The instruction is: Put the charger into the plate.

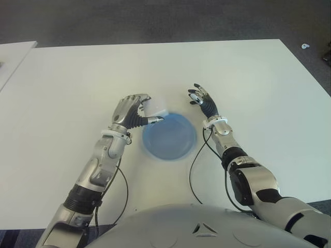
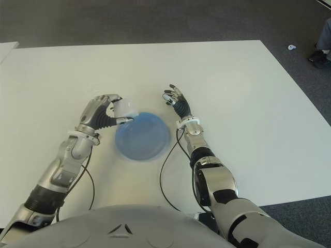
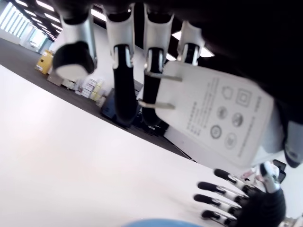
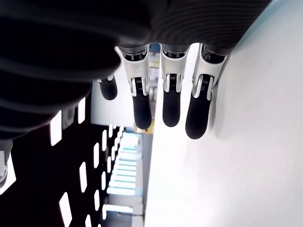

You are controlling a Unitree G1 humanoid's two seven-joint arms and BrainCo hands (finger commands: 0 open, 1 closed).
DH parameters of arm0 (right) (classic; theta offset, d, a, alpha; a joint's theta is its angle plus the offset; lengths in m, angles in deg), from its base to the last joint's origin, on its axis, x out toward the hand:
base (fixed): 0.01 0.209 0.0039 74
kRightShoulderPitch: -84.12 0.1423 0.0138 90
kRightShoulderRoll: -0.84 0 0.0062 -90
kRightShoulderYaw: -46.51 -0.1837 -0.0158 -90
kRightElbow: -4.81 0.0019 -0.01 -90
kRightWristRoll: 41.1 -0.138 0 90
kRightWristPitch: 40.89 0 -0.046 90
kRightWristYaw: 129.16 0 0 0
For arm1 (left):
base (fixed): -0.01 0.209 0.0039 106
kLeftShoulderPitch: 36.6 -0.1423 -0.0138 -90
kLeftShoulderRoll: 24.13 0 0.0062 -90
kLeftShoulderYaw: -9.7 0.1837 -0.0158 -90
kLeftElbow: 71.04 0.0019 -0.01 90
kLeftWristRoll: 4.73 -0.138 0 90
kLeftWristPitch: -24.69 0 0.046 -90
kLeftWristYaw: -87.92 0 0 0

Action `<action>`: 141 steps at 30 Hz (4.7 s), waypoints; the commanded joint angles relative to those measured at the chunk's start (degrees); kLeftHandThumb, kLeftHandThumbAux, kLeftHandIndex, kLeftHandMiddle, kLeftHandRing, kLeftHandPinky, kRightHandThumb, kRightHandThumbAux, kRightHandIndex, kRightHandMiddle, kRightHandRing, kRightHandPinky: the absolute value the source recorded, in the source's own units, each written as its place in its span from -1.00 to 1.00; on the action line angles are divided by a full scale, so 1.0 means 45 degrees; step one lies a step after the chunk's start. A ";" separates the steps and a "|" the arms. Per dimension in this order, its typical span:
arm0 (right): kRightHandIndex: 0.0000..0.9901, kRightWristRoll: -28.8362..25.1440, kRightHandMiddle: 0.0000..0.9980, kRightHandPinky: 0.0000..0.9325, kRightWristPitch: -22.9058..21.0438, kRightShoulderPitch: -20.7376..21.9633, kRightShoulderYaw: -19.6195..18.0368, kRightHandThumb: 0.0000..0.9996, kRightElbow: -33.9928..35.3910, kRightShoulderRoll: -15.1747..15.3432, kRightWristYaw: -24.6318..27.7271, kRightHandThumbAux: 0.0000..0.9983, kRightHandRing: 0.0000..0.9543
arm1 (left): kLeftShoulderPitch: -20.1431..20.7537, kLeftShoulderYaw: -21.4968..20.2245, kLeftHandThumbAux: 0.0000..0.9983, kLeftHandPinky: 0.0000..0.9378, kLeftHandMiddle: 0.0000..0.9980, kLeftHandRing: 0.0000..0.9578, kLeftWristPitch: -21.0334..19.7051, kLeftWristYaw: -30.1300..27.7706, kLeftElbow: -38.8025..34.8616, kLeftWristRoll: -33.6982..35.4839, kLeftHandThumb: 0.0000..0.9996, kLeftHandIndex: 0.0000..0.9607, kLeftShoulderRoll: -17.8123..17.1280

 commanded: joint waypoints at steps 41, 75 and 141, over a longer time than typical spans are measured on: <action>-0.93 0.0046 -0.50 -0.77 -0.1122 -0.0766 -0.0148 -1.00 -0.0572 -0.0442 0.0108 -0.13 -0.54 | 0.0460 0.1298 0.38 0.40 0.47 0.48 0.2242 0.0711 0.2277 -0.1603 0.44 -0.09 0.0255; -0.94 -0.0004 -0.53 -0.75 -0.1135 -0.0838 -0.0206 -1.00 -0.0530 -0.0409 0.0268 -0.20 -0.56 | 0.0619 0.1295 -0.77 -1.00 -1.00 -1.00 0.2916 0.0639 0.2934 -0.2408 -0.42 -1.00 -0.0727; -0.98 -0.0130 -0.70 -0.74 -0.0899 -0.0990 -0.0423 -1.00 -0.0571 -0.0266 0.0235 -0.22 -0.70 | 0.4096 -0.4348 0.12 -1.00 -1.00 -1.00 0.4721 -0.7644 1.0200 1.2751 -1.00 -1.00 0.1387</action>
